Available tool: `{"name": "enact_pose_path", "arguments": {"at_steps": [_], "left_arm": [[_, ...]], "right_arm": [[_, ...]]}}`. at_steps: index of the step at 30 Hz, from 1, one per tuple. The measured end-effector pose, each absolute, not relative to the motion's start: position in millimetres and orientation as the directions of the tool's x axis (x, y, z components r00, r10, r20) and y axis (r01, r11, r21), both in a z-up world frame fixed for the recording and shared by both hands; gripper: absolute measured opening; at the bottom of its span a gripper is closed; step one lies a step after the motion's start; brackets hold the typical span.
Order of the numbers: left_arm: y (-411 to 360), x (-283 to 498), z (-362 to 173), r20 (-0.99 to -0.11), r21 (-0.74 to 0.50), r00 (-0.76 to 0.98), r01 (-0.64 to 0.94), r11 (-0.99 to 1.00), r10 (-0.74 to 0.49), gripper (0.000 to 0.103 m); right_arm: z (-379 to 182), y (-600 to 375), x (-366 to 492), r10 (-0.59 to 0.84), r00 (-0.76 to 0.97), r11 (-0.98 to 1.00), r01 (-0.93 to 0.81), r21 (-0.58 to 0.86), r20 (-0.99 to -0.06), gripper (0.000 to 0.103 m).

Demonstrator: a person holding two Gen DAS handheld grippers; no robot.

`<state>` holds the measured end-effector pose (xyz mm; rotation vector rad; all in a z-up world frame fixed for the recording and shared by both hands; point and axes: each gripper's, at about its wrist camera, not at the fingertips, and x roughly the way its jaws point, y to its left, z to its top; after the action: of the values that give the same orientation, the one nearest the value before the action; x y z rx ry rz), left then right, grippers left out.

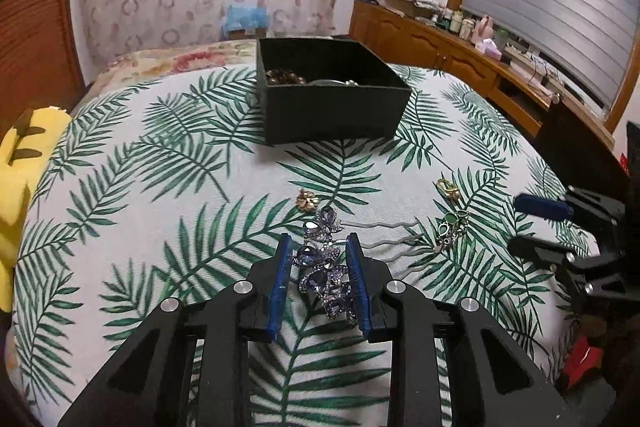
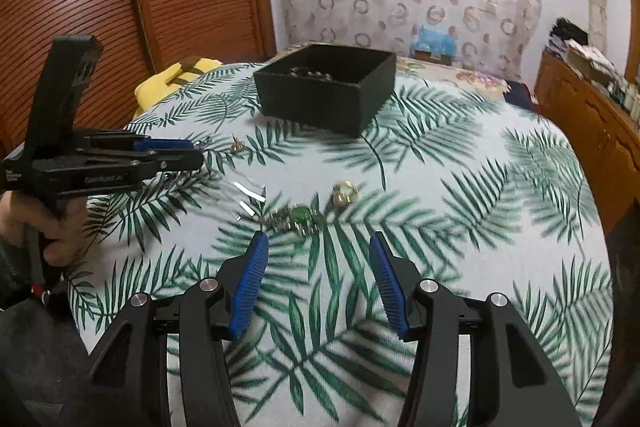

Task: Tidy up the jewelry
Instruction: 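Grasp the blue crystal hair comb with the left tool while the right tool grasps the silver hairpins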

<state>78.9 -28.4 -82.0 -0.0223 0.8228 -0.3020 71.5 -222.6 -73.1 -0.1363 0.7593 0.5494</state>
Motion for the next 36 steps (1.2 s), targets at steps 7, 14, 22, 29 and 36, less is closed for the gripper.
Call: {"name": "enact_pose_path", "arguments": {"at_steps": [7,14,22,29,36], "left_arm": [[-14,71,-79,-0.695,-0.155,0.664,0.236,0.959,-0.276,0.026],[-11,67,-79,-0.682,-0.161,0.676,0.235,0.959,-0.280,0.026],[-10,64,-80,-0.676,-0.169,0.678,0.239,0.956,-0.289,0.026],[-9,64,-81,-0.677,-0.168,0.678,0.235,0.957,-0.285,0.026],[-9,64,-82,-0.676,-0.167,0.680,0.235,0.958,-0.285,0.026]], "right_arm": [[-79,-198,95,0.428,0.528,0.812,-0.581,0.055,-0.734,0.037],[-89,-187,108,0.382,0.506,0.807,-0.591,0.012,-0.773,0.037],[-91,-183,115,0.393,0.489,0.801,-0.598,0.029,-0.779,0.037],[-91,-180,110,0.419,0.472,0.782,-0.622,0.043,-0.776,0.011],[-88,-181,105,0.421,0.489,0.785,-0.618,0.037,-0.764,0.007]]}}
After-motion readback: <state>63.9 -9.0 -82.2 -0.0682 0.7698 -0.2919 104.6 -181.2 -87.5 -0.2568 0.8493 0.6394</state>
